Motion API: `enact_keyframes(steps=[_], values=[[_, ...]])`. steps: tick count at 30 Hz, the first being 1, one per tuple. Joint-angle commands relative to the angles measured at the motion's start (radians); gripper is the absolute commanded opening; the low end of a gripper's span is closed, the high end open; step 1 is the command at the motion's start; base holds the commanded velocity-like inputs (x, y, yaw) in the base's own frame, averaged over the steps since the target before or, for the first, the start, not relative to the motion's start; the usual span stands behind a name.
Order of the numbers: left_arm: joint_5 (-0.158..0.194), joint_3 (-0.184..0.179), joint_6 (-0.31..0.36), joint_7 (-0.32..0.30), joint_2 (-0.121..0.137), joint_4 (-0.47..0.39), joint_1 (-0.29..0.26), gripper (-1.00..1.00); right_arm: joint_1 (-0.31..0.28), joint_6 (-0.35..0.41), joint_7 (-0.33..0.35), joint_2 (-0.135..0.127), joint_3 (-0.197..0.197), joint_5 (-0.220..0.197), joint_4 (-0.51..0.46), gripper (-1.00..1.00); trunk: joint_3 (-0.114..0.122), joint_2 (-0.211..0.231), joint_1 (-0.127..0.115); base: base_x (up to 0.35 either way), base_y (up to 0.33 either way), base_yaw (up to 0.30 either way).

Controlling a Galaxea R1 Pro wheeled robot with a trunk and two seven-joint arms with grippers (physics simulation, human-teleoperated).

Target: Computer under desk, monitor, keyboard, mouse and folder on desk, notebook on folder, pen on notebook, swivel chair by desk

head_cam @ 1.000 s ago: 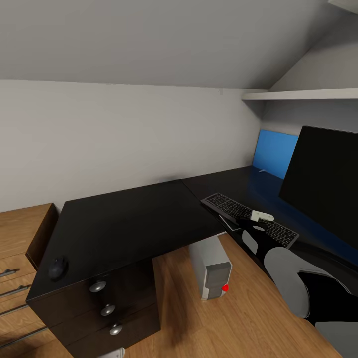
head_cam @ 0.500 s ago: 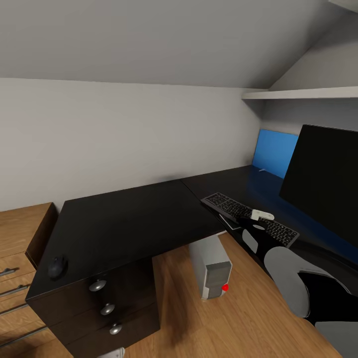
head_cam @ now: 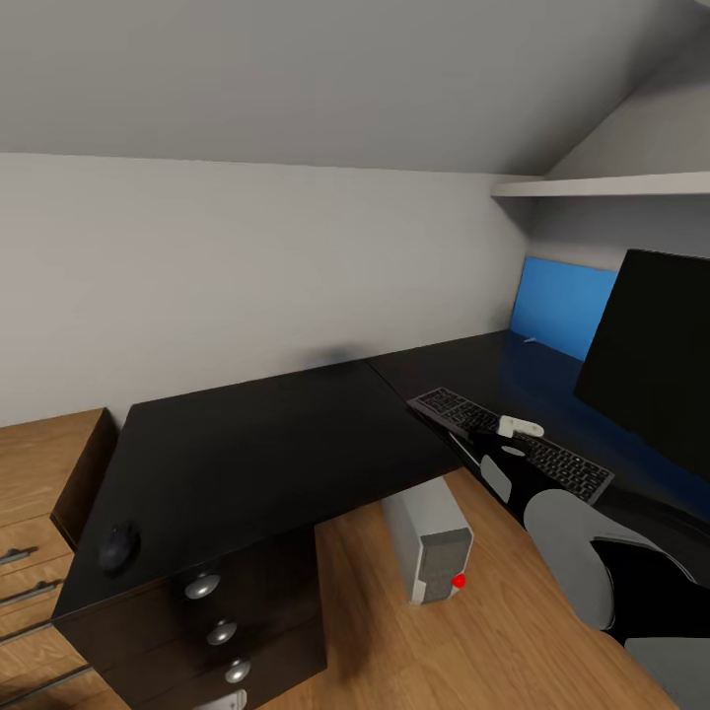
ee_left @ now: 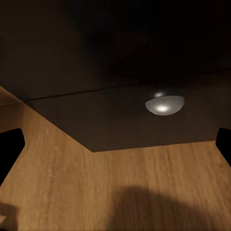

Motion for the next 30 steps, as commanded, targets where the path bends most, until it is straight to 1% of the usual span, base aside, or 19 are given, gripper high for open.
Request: enact_keyframes(steps=[1,30], values=[[0.011,-0.008,-0.006,0.006,0.001,0.0,-0.001,1.0,0.0,-0.004,0.001,0.0,-0.011,-0.019,0.027,1.0,-0.001,0.0,0.0,0.006,0.006,0.0],[0.011,-0.01,-0.004,0.002,-0.001,0.002,-0.001,1.0,0.0,-0.004,0.001,0.0,-0.011,-0.019,0.026,1.0,-0.001,0.0,0.0,0.0,0.008,0.0]])
